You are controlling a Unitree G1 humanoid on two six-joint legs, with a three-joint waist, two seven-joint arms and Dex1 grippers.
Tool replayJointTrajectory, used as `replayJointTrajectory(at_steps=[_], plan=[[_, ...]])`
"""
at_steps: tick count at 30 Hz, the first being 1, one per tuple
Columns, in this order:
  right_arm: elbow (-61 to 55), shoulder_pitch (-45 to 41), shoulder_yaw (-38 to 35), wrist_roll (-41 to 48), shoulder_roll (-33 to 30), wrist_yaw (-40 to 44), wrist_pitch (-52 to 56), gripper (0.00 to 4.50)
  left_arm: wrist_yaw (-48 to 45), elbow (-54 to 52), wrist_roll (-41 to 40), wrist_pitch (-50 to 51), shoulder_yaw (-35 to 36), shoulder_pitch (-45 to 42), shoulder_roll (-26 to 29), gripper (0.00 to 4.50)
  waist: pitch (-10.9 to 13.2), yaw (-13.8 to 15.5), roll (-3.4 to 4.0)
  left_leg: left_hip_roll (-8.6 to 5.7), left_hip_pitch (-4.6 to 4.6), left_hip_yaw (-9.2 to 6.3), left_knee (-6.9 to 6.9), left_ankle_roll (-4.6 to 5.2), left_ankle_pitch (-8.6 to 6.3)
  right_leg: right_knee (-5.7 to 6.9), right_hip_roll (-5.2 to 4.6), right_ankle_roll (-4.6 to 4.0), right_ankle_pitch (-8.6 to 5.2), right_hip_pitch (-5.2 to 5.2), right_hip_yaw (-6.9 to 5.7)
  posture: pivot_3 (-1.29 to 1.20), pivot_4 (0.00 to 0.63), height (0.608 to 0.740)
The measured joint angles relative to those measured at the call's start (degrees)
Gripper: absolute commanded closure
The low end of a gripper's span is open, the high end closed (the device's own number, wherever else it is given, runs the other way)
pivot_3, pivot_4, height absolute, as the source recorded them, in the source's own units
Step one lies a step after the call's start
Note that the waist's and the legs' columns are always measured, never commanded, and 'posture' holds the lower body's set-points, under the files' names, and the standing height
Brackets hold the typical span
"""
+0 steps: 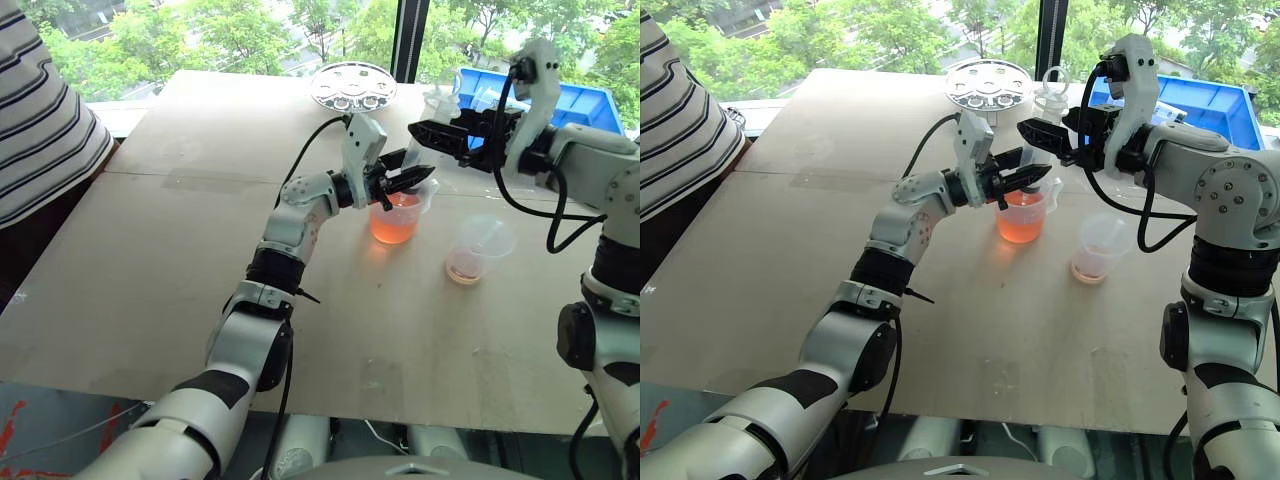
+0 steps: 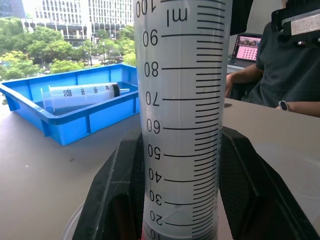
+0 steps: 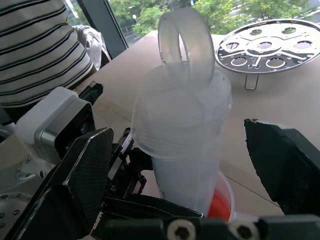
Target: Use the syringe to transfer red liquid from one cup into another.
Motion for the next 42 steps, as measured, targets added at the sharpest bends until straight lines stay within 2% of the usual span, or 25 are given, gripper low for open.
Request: replayJointTrajectory(at_steps=[1, 2, 3, 5, 6, 7, 8, 10, 14, 16, 17, 18, 19, 28, 29, 31, 33, 37, 42], plan=[[-0.02, 0.1, -0.17, -0.02, 0.71, -0.66, -0.01, 0.0, 0.05, -0.05, -0.01, 0.02, 0.0, -0.01, -0.04, 3.1, 0.0, -0.01, 0.0, 0.0, 0.0, 0.01, 0.0, 0.0, 0.0, 0.0, 0.01, 0.0, 0.0, 0.0, 0.0, 0.0, 0.15, 0.74], [-0.02, 0.21, -0.43, -0.01, 1.29, -1.0, -0.04, 0.51, 0.09, -0.05, -0.01, 0.06, -0.01, -0.01, -0.07, 3.1, 0.0, -0.01, 0.0, 0.0, 0.0, 0.01, 0.0, 0.0, 0.0, 0.01, 0.01, 0.0, 0.0, 0.0, 0.01, 0.0, 0.15, 0.74], [0.0, 0.3, -0.71, -0.09, 1.91, -1.6, -0.12, 0.79, 0.1, -0.07, -0.01, 0.1, -0.01, -0.01, -0.09, 3.1, 0.0, -0.04, 0.0, 0.0, 0.01, 0.02, 0.0, 0.0, 0.0, 0.02, 0.02, 0.0, 0.0, -0.01, 0.02, 0.0, 0.15, 0.74], [0.03, 0.31, -1.04, -0.27, 2.16, -2.22, -0.35, 1.79, -0.1, -0.36, -0.02, 0.24, -0.02, 0.0, -0.1, 3.1, 0.0, -0.05, 0.0, 0.0, 0.0, 0.02, 0.0, -0.01, 0.0, 0.02, 0.04, 0.0, 0.0, -0.03, 0.02, 0.0, 0.15, 0.74], [0.04, 0.31, -1.14, -0.42, 2.17, -2.34, -0.55, 2.27, -0.21, -0.68, -0.05, 0.4, -0.02, 0.0, -0.03, 2.6, 0.0, -0.05, 0.0, 0.0, 0.0, 0.02, 0.0, -0.01, 0.0, 0.02, 0.05, 0.0, 0.0, -0.03, 0.02, 0.0, 0.15, 0.74], [0.05, 0.31, -1.14, -0.5, 2.17, -2.37, -0.7, 2.48, -0.3, -0.94, -0.07, 0.7, -0.01, 0.0, 0.04, 2.1, 0.0, -0.06, 0.0, 0.0, 0.0, 0.03, 0.0, -0.01, 0.0, 0.02, 0.05, 0.0, 0.0, -0.03, 0.02, 0.0, 0.15, 0.74], [0.06, 0.31, -1.14, -0.56, 2.18, -2.38, -0.85, 2.85, -0.5, -1.28, -0.25, 1.37, 0.09, 0.0, 0.27, 1.83, 0.0, -0.07, 0.0, 0.0, 0.0, 0.03, 0.0, -0.01, 0.0, 0.02, 0.06, 0.0, 0.0, -0.03, 0.03, 0.0, 0.15, 0.74], [0.14, 0.31, -1.14, -0.69, 2.18, -2.44, -1.06, 2.91, -0.86, -1.78, -0.38, 1.73, 0.05, 0.0, 0.35, 0.92, 0.0, -0.08, 0.0, 0.0, 0.0, 0.04, 0.0, -0.01, 0.0, 0.03, 0.06, 0.0, 0.0, -0.04, 0.03, 0.0, 0.15, 0.74], [0.14, 0.31, -0.99, -1.07, 2.16, -2.27, -1.34, 2.92, 0.0, -2.75, -0.4, 4.18, 0.04, -0.27, 0.77, 0.89, 0.0, -0.09, 0.01, 0.0, 0.0, 0.04, 0.0, 0.0, 0.0, 0.03, 0.07, 0.0, 0.0, -0.04, 0.04, 0.0, 0.15, 0.74], [0.1, 0.31, -0.52, -1.7, 2.09, -1.91, -1.84, 2.93, 0.53, -3.05, -0.79, 6.39, 0.26, -1.28, 0.94, 1.61, 0.0, -0.1, 0.01, 0.0, 0.0, 0.04, 0.0, 0.0, 0.0, 0.04, 0.08, 0.0, 0.0, -0.04, 0.04, 0.0, 0.15, 0.74], [0.05, 0.31, -0.09, -2.01, 2.05, -1.73, -2.27, 2.93, 0.59, -3.4, -1.14, 7.29, 0.54, -1.81, 0.95, 1.61, 0.0, -0.12, 0.0, 0.0, 0.0, 0.04, 0.0, 0.0, 0.0, 0.04, 0.08, 0.0, 0.0, -0.05, 0.04, 0.0, 0.15, 0.74], [-0.09, 0.31, 0.62, -2.54, 2.03, -1.42, -2.78, 2.93, 0.64, -4.08, -1.31, 8.55, 0.86, -2.72, 1.05, 2.23, 0.0, -0.14, 0.01, 0.0, 0.0, 0.04, 0.0, -0.01, 0.0, 0.03, 0.09, 0.0, 0.0, -0.05, 0.04, 0.0, 0.15, 0.74], [-0.39, 0.36, 1.07, -2.96, 2.02, -1.07, -3.39, 2.93, 1.09, -4.54, -1.23, 9.9, 0.98, -3.69, 1.31, 2.57, 0.0, -0.15, 0.0, 0.0, 0.0, 0.04, 0.0, -0.01, 0.0, 0.03, 0.09, 0.0, 0.0, -0.06, 0.04, 0.0, 0.15, 0.74], [-0.98, 0.73, 3.39, -5.93, 0.78, 1.63, -7.11, 2.93, 2.95, -7.02, -1.15, 15.05, 0.94, -4.84, 1.65, 2.63, -0.01, -0.14, 0.01, 0.01, 0.0, 0.05, 0.0, -0.03, 0.02, 0.03, 0.09, 0.0, 0.0, -0.06, 0.05, 0.0, 0.15, 0.74], [-1.13, 0.95, 3.59, -6.32, 0.75, 1.95, -7.55, 2.93, 3.03, -7.17, -1.15, 15.33, 0.94, -4.84, 1.66, 2.9, -0.01, -0.13, 0.01, 0.01, 0.0, 0.06, 0.0, -0.03, 0.02, 0.03, 0.09, 0.0, 0.0, -0.06, 0.06, 0.0, 0.15, 0.74], [-1.29, 1.17, 4.23, -6.96, 0.36, 2.66, -8.18, 2.93, 3.08, -7.4, -1.14, 15.95, 0.9, -4.82, 1.67, 2.96, -0.01, -0.14, 0.01, 0.01, 0.0, 0.06, 0.0, -0.03, 0.02, 0.03, 0.09, 0.0, 0.0, -0.06, 0.06, 0.0, 0.15, 0.74], [-2.22, 1.8, 4.98, -7.42, -1.16, 4.39, -8.84, 1.88, 2.93, -7.85, -1.08, 15.94, 0.31, -4.77, 1.68, 2.96, -0.01, -0.09, 0.01, 0.01, -0.01, 0.06, 0.0, -0.04, 0.02, 0.02, 0.09, 0.0, 0.0, -0.07, 0.06, 0.0, 0.15, 0.74], [-3.15, 2.83, 6.01, -7.13, -2.92, 7.98, -8.76, 0.08, 3.21, -7.68, -0.13, 14.05, -0.04, -4.45, 1.86, 3.11, 0.0, -0.06, 0.01, 0.01, -0.01, 0.07, 0.0, -0.03, 0.02, 0.02, 0.08, 0.0, 0.0, -0.07, 0.07, 0.0, 0.15, 0.74], [-4.57, 3.35, 5.01, -5.01, -7.32, 11.28, -6.92, 0.08, 2.65, -4.2, 2.25, 8.47, -0.5, -3.57, 3.21, 3.11, -0.01, 0.0, 0.01, 0.01, 0.0, 0.07, 0.0, -0.03, 0.02, 0.02, 0.08, 0.0, 0.0, -0.06, 0.07, 0.0, 0.15, 0.74]])
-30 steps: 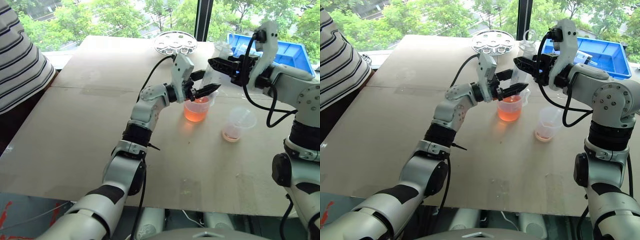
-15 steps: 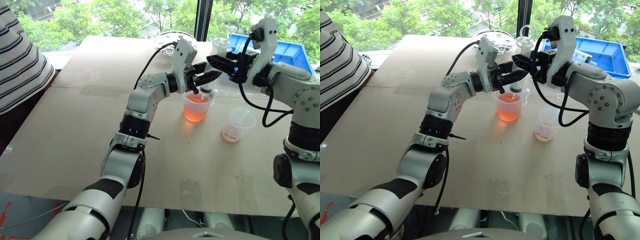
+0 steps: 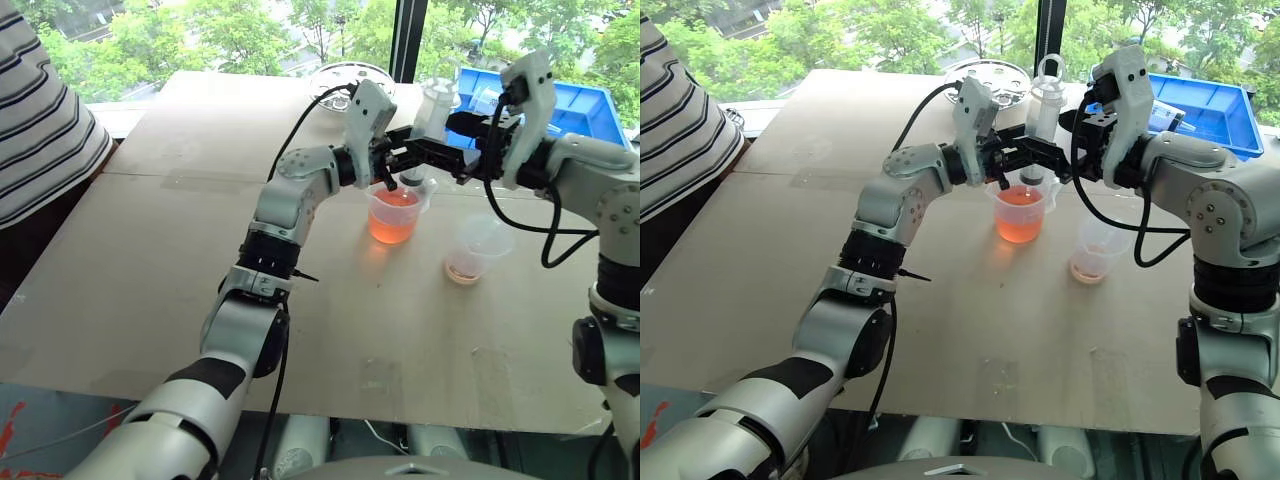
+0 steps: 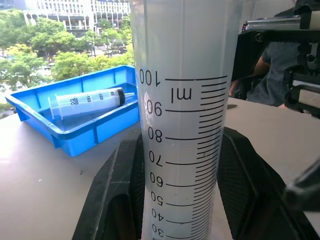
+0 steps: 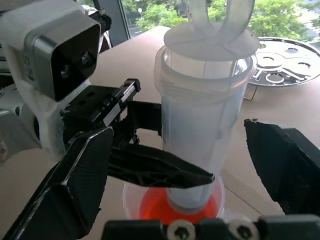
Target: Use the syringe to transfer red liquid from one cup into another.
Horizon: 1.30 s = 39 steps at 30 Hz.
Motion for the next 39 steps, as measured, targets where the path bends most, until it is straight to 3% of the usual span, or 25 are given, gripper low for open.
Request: replayJointTrajectory(at_steps=[7, 14, 17, 24, 28, 30, 39], plan=[[0.87, -2.51, -2.01, 3.13, -0.77, 1.02, 2.28, 0.08, -1.28, 2.72, 2.19, -5.17, -0.2, 2.38, 0.11, 3.11, 0.0, -0.02, 0.0, 0.01, -0.01, 0.01, 0.0, 0.01, -0.01, 0.0, -0.02, 0.0, 0.0, -0.01, 0.02, 0.0, 0.15, 0.74], [6.24, -6.09, -1.45, 0.55, 0.68, -0.05, 0.69, 0.08, -1.91, 2.62, 2.21, -5.75, -0.19, 3.52, -0.13, 3.11, 0.0, 0.0, 0.0, 0.0, -0.01, 0.01, 0.0, 0.01, -0.01, 0.01, -0.03, 0.0, 0.0, -0.01, 0.01, 0.0, 0.15, 0.74], [7.56, -6.79, 0.19, -1.01, 0.86, 0.62, -0.63, 0.83, -2.2, 2.06, 2.2, -5.69, -0.19, 3.87, -0.28, 3.11, 0.0, -0.01, 0.0, 0.0, -0.02, 0.01, 0.0, 0.01, 0.0, 0.0, -0.03, 0.0, 0.0, -0.01, 0.01, 0.0, 0.15, 0.74], [11.15, -7.03, 3.34, -4.79, 0.85, 3.61, -3.85, 4.07, -2.09, 0.05, 2.15, -4.47, -0.16, 4.88, -0.55, 3.11, 0.0, -0.01, 0.0, 0.0, -0.01, 0.01, 0.0, 0.01, 0.0, 0.01, -0.02, 0.0, 0.0, -0.01, 0.0, 0.0, 0.15, 0.74], [11.33, -7.61, 4.17, -5.44, 0.73, 4.58, -4.45, 4.07, -1.99, -0.2, 2.13, -4.18, -0.05, 4.98, -0.68, 3.11, 0.0, -0.01, 0.0, 0.0, -0.01, 0.01, 0.0, 0.01, 0.0, 0.0, -0.02, 0.0, 0.0, -0.01, 0.0, 0.0, 0.15, 0.74], [11.52, -7.61, 4.22, -5.68, 0.79, 5.01, -4.76, 4.49, -1.89, -0.26, 2.13, -3.97, -0.04, 4.98, -0.7, 3.11, 0.0, -0.01, 0.0, 0.0, -0.01, 0.01, 0.0, 0.0, 0.0, 0.01, -0.03, 0.0, 0.0, -0.01, 0.01, 0.0, 0.15, 0.74], [11.64, -7.62, 5.84, -7.87, 1.03, 6.35, -7.12, 4.49, -1.43, -0.43, 1.97, -2.79, 0.09, 5.0, -0.6, 3.11, -0.01, -0.01, 0.01, 0.0, 0.01, 0.01, 0.01, 0.0, 0.0, 0.02, -0.02, 0.0, 0.0, -0.01, 0.01, 0.0, 0.15, 0.74]])
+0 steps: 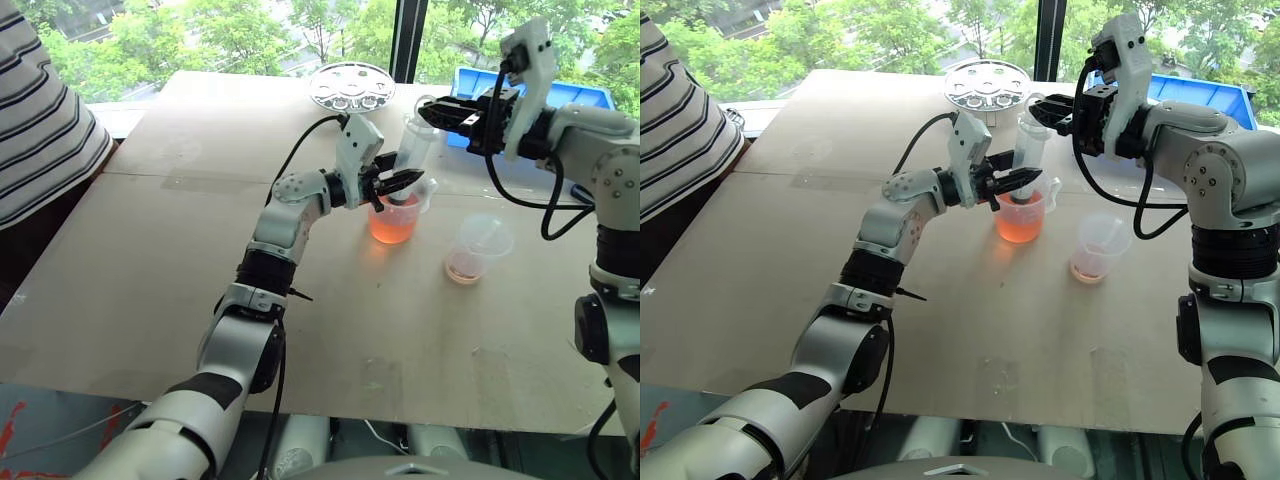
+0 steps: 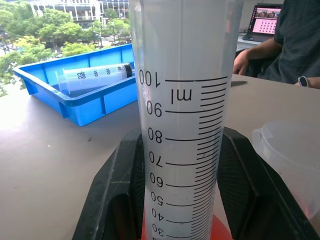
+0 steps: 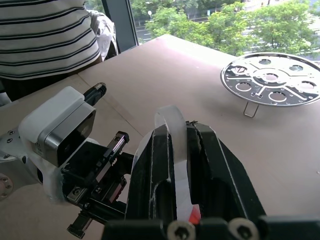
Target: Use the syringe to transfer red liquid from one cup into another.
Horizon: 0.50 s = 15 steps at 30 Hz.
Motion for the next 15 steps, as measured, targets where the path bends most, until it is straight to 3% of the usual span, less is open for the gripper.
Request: replayJointTrajectory(at_steps=[15], plan=[[2.38, -2.14, 1.93, -1.43, -0.02, 2.01, -1.29, 4.49, 0.05, -2.1, -0.98, 2.21, 0.41, 1.31, 0.25, 3.11, -0.01, 0.0, 0.01, 0.0, 0.0, 0.0, 0.02, -0.01, 0.0, 0.01, 0.0, 0.0, 0.0, 0.0, 0.0, 0.0, 0.15, 0.74]])
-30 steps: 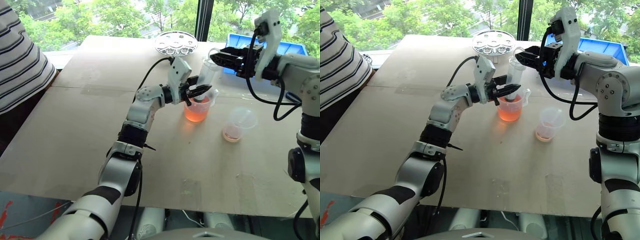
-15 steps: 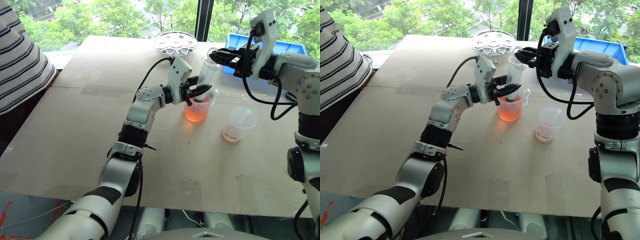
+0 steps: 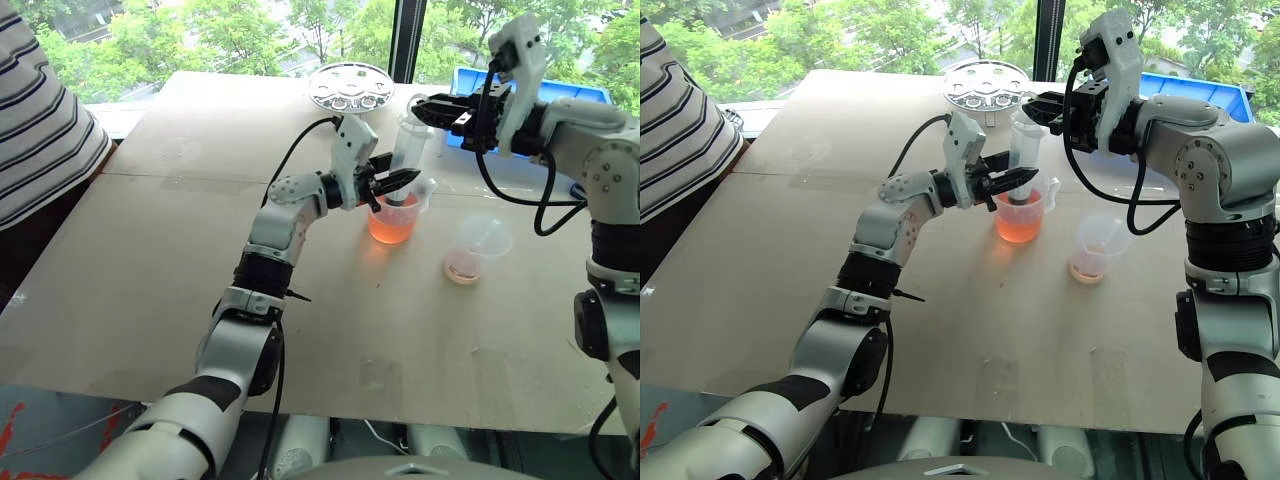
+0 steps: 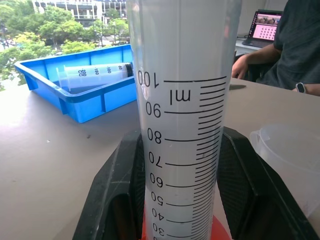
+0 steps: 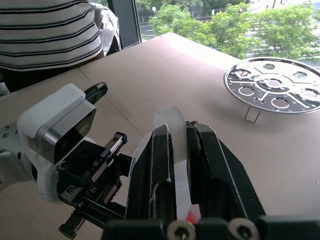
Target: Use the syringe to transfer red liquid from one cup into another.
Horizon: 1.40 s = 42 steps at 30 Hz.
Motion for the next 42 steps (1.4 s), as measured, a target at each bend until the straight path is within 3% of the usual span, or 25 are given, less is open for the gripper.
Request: replayJointTrajectory(at_steps=[42], plan=[[4.65, -4.1, 0.79, -0.01, -0.55, 1.57, -0.93, 4.49, 0.45, -2.49, -1.08, 2.35, 0.61, 1.13, 0.56, 3.11, 0.0, 0.0, 0.0, 0.0, -0.03, 0.0, -0.01, -0.01, 0.01, -0.01, -0.03, 0.0, 0.0, -0.03, 0.0, 0.0, 0.15, 0.74]])
